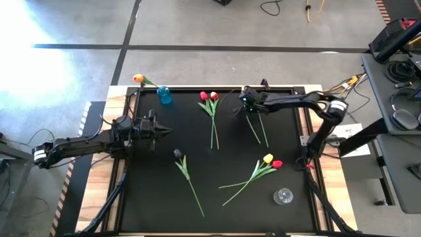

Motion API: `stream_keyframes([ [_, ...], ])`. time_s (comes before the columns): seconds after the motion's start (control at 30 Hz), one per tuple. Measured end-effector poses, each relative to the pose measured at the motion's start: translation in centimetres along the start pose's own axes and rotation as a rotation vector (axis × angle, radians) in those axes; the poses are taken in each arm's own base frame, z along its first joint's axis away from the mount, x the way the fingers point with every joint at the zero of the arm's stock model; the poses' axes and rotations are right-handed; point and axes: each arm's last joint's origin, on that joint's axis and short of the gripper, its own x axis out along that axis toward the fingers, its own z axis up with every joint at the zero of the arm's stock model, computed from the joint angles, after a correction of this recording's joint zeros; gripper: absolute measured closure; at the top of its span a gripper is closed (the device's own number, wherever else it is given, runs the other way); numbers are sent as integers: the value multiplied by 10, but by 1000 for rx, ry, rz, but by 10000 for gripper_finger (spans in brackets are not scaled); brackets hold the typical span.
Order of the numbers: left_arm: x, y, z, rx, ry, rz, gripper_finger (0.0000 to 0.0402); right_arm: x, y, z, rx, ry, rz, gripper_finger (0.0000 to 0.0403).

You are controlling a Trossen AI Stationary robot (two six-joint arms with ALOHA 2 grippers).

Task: Sort flowers into vase by color
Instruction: Put the top yellow flower into the blue vase

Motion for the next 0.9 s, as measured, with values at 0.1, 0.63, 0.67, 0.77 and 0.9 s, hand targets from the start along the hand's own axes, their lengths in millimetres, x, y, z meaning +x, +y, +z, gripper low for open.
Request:
stream_keyframes([
  [0.1, 0, 0, 2, -8, -17, 0, 402, 0, 3, 7, -24, 15, -16, 186],
  [0.63, 0, 0, 1, -18, -14, -3, 402, -72, -6, 17, -20, -81, -22, 186],
  [0.67, 0, 0, 1, -18, -14, -3, 401, -74, -6, 15, -24, -77, -36, 186],
  [0.77, 0, 0, 1, -18, -13, -3, 401, -75, -7, 3, -26, -55, -54, 186],
  [0.9, 0, 0, 0, -18, -12, -3, 401, -64, -10, -20, -17, 1, -42, 186],
])
